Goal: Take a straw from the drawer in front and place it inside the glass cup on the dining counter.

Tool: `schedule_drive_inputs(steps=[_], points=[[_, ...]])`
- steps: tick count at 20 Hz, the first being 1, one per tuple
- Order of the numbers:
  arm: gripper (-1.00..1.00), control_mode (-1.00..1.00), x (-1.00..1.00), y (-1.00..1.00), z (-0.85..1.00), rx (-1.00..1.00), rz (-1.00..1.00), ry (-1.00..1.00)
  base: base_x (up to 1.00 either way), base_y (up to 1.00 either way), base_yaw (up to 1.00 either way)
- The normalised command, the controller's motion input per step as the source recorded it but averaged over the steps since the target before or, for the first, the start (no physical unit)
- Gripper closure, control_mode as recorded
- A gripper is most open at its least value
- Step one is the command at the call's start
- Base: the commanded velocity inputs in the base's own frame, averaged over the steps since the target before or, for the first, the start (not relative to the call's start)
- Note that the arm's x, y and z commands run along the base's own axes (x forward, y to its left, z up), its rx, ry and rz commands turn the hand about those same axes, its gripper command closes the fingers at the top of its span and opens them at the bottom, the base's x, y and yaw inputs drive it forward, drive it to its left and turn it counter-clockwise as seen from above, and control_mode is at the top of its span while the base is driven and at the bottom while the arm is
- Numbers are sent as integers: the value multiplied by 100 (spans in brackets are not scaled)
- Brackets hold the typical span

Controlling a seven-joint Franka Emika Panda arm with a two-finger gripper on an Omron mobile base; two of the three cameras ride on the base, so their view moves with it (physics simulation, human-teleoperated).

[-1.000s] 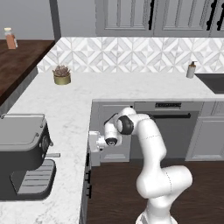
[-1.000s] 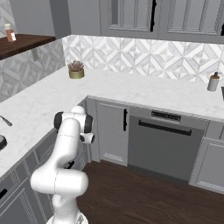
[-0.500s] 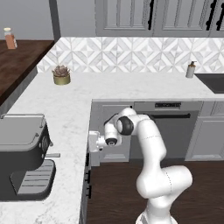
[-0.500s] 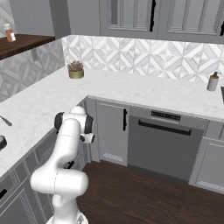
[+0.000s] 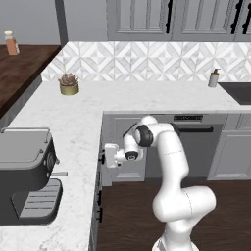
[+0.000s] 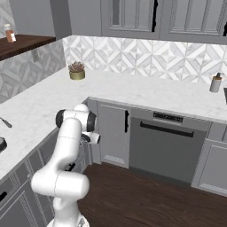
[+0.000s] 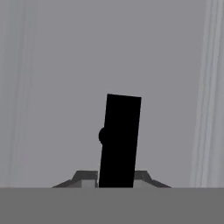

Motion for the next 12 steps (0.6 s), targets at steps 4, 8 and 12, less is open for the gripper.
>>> schedule_drive_inputs(steps=[4,8,12], points=[[100,-100,-55,-100,0,0,0,-6,0,0,0],[100,-100,-61,-100,0,0,0,-8,0,0,0],[100,-100,-45,-100,0,2,0,-4,0,0,0]])
